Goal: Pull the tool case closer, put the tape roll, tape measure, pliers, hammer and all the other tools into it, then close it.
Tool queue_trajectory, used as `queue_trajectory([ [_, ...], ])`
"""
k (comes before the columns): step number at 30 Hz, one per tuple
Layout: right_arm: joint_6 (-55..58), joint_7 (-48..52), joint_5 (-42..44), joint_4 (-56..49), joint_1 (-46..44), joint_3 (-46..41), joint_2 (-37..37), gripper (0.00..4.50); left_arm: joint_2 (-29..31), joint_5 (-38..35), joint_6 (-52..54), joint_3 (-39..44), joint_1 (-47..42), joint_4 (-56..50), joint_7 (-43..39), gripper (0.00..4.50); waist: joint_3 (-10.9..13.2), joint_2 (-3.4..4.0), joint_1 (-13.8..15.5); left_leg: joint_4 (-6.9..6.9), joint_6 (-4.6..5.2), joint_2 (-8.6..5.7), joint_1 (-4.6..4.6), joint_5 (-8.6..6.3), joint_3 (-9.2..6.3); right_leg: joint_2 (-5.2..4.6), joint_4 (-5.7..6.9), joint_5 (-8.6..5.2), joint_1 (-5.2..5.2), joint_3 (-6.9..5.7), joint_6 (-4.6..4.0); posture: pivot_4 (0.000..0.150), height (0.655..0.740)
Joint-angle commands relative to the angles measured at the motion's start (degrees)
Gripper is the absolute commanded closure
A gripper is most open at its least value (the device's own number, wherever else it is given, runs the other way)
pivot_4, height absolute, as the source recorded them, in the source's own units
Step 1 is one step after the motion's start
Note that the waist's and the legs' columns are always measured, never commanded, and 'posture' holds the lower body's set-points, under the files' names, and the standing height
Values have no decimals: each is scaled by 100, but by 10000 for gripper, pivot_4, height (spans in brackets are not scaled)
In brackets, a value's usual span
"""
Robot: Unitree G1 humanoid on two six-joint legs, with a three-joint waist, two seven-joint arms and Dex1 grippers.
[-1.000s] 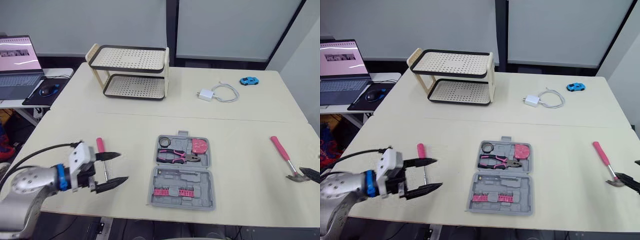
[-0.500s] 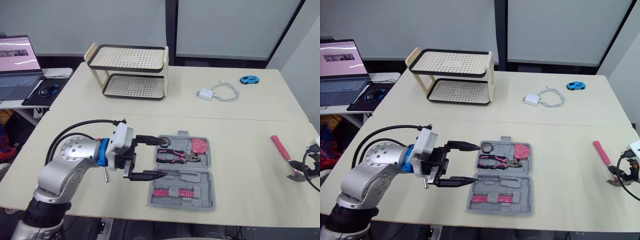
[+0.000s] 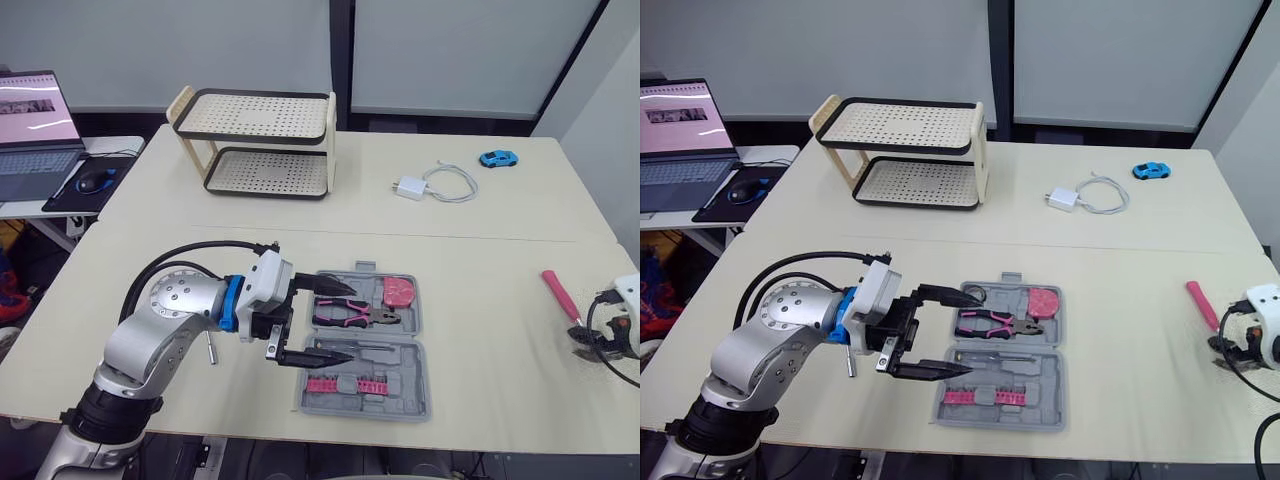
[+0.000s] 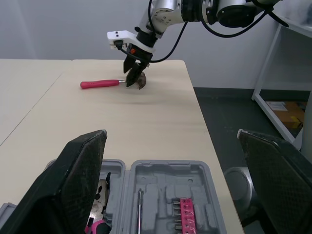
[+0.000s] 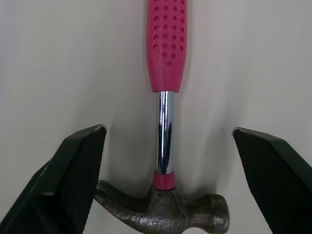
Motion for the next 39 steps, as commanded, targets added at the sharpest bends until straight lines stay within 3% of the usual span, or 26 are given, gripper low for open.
queue_trajectory([
  [1, -132, 1, 10, 39, 20, -75, -14, 11968, -23, 37, -103, -20, -55, -48, 17, 0, 0, 0, 1, 0, 0, 0, 0, 0, 0, 0, 0, 0, 0, 0, 0, 1500, 7350],
  [4, -255, 40, 26, 16, 113, -84, -3, 20788, -45, 68, -126, -36, -48, -43, 43, 0, 0, 0, 0, 1, 0, 0, 0, 0, 0, 0, 0, 0, 0, 0, 1, 1500, 7350],
  [8, -352, 77, 172, -281, 338, -237, 13, 28009, -71, 164, -192, -32, -49, 54, 77, 0, 0, 0, 2, 0, 0, 0, 0, 0, 0, 0, 0, 0, 0, 0, 1, 1500, 7350],
  [16, 393, 195, 769, -2793, 1565, -942, -50, 44877, 118, 437, -526, 145, 134, 409, 38, 0, -2, 7, -23, -1, 0, 0, -2, 0, -4, 2, 0, 0, -1, -1, 1, 1500, 7350],
  [22, 1296, -80, 1130, -4403, 2066, -1252, 86, 44877, 235, 484, -652, 237, 258, 478, 31, 0, -1, 7, -3, 2, 0, -1, -5, 0, -9, 2, 0, 1, 0, -3, 4, 1500, 7350],
  [27, 863, -514, 861, -4206, 1854, -1308, 179, 44877, 290, 480, -753, 247, 409, 407, 11, 0, 0, 6, 0, 2, 0, -1, -8, 0, -8, 1, -2, 1, -1, -4, 4, 1500, 7350],
  [28, 801, -519, 835, -4051, 1837, -1307, 146, 41238, 286, 461, -758, 241, 424, 381, 1, 0, 0, 6, 4, 3, 0, -1, -10, 0, -8, 1, -2, 2, -2, -4, 4, 1500, 7350],
  [39, -381, -28, 450, -1828, 1290, -723, -103, 18689, 142, 330, -625, 123, 281, 210, 1, 0, 0, 7, 42, 3, 1, -1, -15, 1, -9, 1, -3, 2, -8, -6, 4, 1500, 7350],
])
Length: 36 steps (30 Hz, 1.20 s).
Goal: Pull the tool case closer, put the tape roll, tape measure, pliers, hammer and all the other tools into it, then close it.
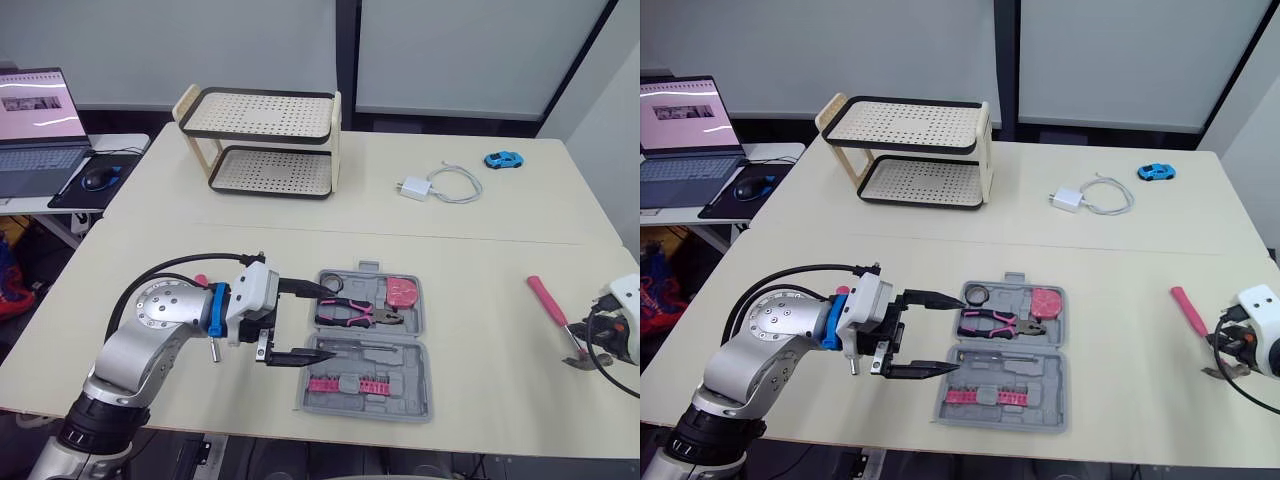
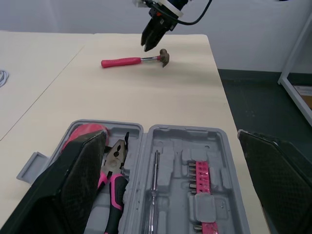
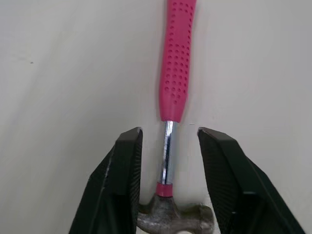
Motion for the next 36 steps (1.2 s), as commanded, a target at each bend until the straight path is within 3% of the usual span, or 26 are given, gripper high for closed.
queue_trajectory([
  [1, -277, 162, -131, 480, -300, 209, -78, 16541, -52, -90, -4, 1, -93, -162, 15, 0, -1, 2, -17, 1, 0, 0, 2, 0, 1, 0, 0, 0, 1, 1, 0, 1500, 7350],
  [2, -321, 225, -155, 599, -370, 295, -84, 14861, -57, -87, -3, -8, -101, -163, 16, 0, -1, 2, -24, 0, 0, 0, 2, 0, 2, 0, 1, 0, 0, 2, 0, 1500, 7350],
  [9, -408, 175, -351, 1458, -945, 752, 111, 14861, -81, -129, 105, -69, -162, -292, 88, 0, 0, 2, -36, 0, 0, 1, 0, 0, 1, 0, 1, 0, 0, 1, 0, 1500, 7350],
  [21, -208, 138, -111, 1194, -765, 473, 250, 37276, -35, -109, 155, -19, -197, -304, 104, 0, -1, 3, -27, 0, 0, 0, 0, 1, -4, 0, 1, 0, 1, -2, 0, 1500, 7350],
  [24, -3, 72, 41, 627, -480, 183, 203, 43580, 24, -96, 130, 40, -165, -272, 73, 0, -1, 5, -12, 0, 0, -1, -2, 1, -3, 0, 1, 0, -1, -1, 0, 1500, 7350],
  [31, 1880, -392, 807, -2609, 523, -494, 530, 43794, 174, -67, 68, 134, -45, -262, 29, 0, -2, 23, -27, -1, 0, 1, -9, 0, -10, 4, 3, 0, -7, -4, 0, 1500, 7350],
  [36, 2941, -1209, 1006, -4105, 604, -235, 1308, 43794, 208, -35, 12, 90, -4, -277, 17, 0, -2, 22, 5, -1, 0, 1, -13, 1, -21, 6, 2, 0, -6, -11, 1, 1500, 7350],
])
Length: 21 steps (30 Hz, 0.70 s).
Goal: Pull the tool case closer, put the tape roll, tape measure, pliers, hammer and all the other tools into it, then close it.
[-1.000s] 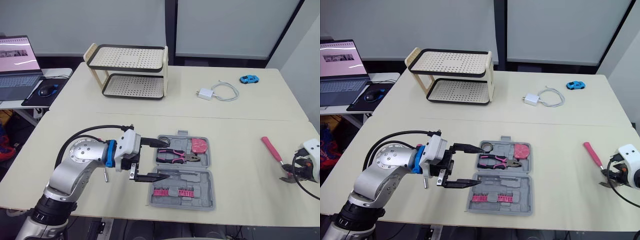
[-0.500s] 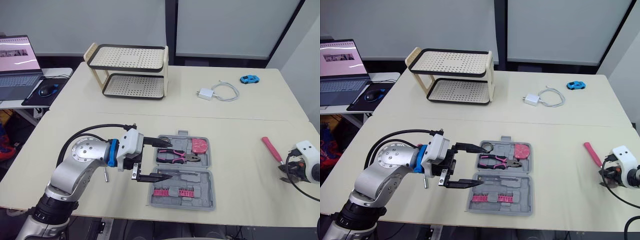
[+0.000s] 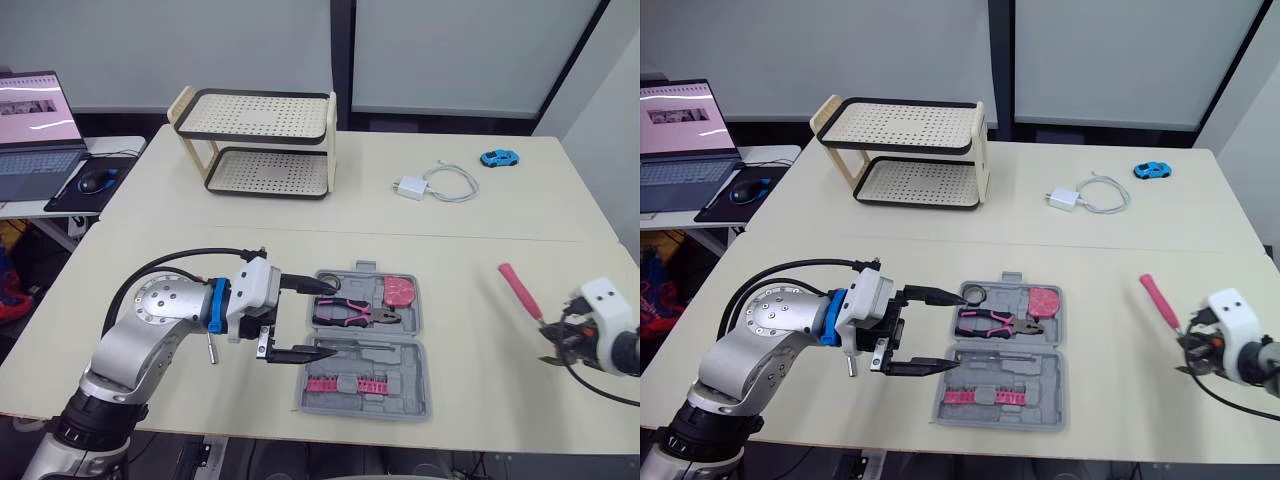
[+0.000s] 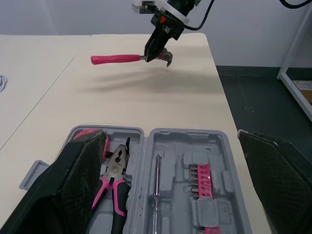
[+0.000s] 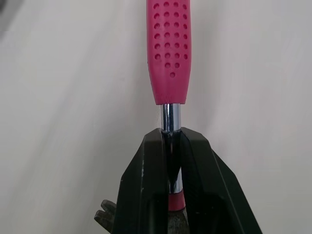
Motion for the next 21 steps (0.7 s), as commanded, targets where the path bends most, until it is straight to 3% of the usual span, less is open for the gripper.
queue_trajectory([
  [1, 534, -620, 49, -808, -60, 206, 406, 43794, 55, 20, -110, 57, -7, -124, -34, 0, 0, -2, 4, 0, 0, -1, -1, 0, 1, 0, -1, 0, 0, 0, 0, 1500, 7350],
  [7, 542, -1189, -276, -707, -247, 757, 868, 43794, 64, 67, -129, 26, -2, -131, -86, 0, 0, -1, 5, 0, 0, -1, -10, 0, 0, -1, -2, 0, -10, -1, 0, 1500, 7350],
  [15, -383, -1383, -779, -8, -180, 1187, 1080, 43794, 29, 122, -231, 26, 16, -57, -133, 0, 0, -2, 2, 0, 0, -1, -16, 0, -3, -1, -2, 0, -15, -4, -1, 1500, 7350],
  [17, -618, -1294, -767, 25, -129, 1188, 1056, 36637, 25, 113, -241, 21, 5, -52, -139, 0, 0, -3, 3, 2, 0, -2, -15, 0, -3, -1, -2, 0, -14, -3, -1, 1500, 7350],
  [21, -1139, -796, -586, -216, 172, 920, 763, 27955, 48, 80, -232, 54, -6, -50, -163, 0, -1, -3, 4, 1, 1, -1, -14, 0, -5, 0, 0, 0, -14, -5, -1, 1500, 7350],
])
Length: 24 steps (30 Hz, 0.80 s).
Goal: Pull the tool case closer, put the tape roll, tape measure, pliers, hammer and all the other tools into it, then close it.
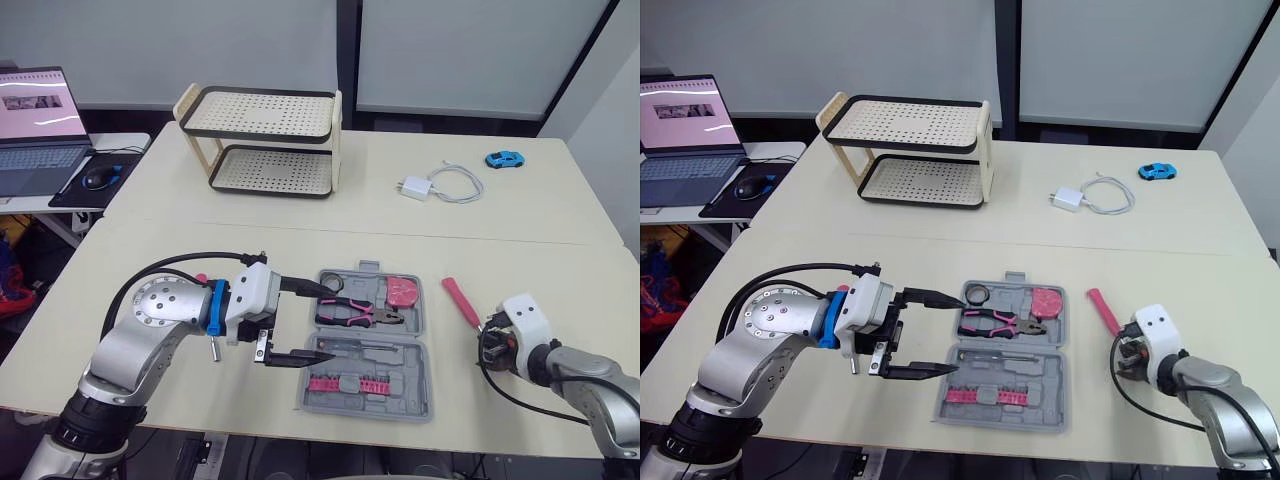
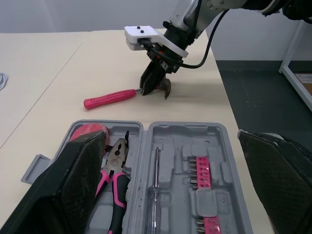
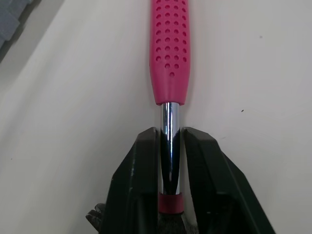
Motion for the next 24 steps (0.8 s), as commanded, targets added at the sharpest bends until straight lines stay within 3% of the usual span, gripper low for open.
queue_trajectory([
  [1, -674, 642, 109, -283, 405, -363, -495, 25732, 53, -62, -85, 81, -12, -46, -79, 0, -1, 3, 12, 0, 0, 0, -1, 0, 1, 0, 0, 0, 0, 0, 0, 1500, 7350],
  [3, -1103, 1002, 141, -255, 699, -516, -738, 21120, 62, -66, -79, 88, -14, -40, -105, 0, 1, 0, 13, 0, 0, -3, -4, 0, 0, -3, -3, 0, 0, -1, 1, 1500, 7350],
  [7, -2066, 1166, 281, 258, 737, -880, -460, 21120, 26, -54, -37, 34, -51, -57, -98, 0, 1, -9, -25, 0, 0, 1, 2, 0, 0, 0, 0, 0, 2, -2, 0, 1500, 7350],
  [10, -2613, 1208, 60, 722, 625, -653, -403, 21120, -42, -46, -1, -40, -130, -56, -69, 0, 2, -9, -39, 0, 1, 2, 12, 0, 3, 2, 2, 0, 10, 2, 0, 1500, 7350],
  [24, -1842, 943, 70, 918, 152, -121, -185, 21120, -81, -22, -26, -115, -183, -21, -96, 0, 2, -9, -4, -1, 1, 0, 11, 1, -1, 1, 2, 0, 11, 1, -1, 1500, 7350],
])
